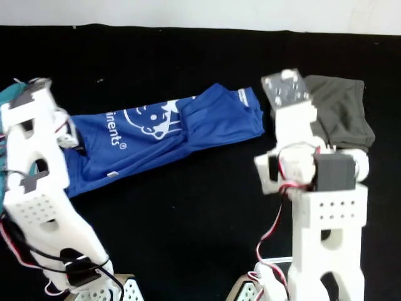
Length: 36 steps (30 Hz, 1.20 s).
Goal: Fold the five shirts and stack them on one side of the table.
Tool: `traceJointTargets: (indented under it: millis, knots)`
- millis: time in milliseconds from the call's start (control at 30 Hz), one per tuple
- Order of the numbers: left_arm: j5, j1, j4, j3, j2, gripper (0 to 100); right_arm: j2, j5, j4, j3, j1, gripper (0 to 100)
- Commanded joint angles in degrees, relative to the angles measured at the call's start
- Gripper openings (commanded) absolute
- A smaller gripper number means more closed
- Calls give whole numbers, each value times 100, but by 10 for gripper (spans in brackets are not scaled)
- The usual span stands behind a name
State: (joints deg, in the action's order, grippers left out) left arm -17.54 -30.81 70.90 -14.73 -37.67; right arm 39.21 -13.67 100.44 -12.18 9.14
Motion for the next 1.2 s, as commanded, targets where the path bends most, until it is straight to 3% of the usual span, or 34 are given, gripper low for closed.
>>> traceJointTargets:
  millis: [0, 200, 300, 467, 667, 933, 1167]
  knots:
    - [-211, -66, 193, -409, -268, 4, 479, -79, -295, -778, -708, 214]
    - [-712, -690, 255, -1297, -813, 8, 910, -97, -1244, -2448, -1895, 197]
    - [-870, -1015, 519, -1947, -1042, 8, 1191, -97, -1464, -2941, -2018, 23]
    - [-870, -901, 1662, -3125, -1191, 8, 1754, -97, -2220, -3785, -2026, 7]
    - [-492, -22, 3112, -4523, -1165, 8, 2308, -88, -3829, -5719, -2018, 6]
    - [-404, 1560, 3086, -4259, -233, 8, 2818, -62, -6088, -8101, -1991, 6]
    - [387, 3644, 2884, -4295, 585, 8, 3196, -62, -6281, -8470, -1991, 6]
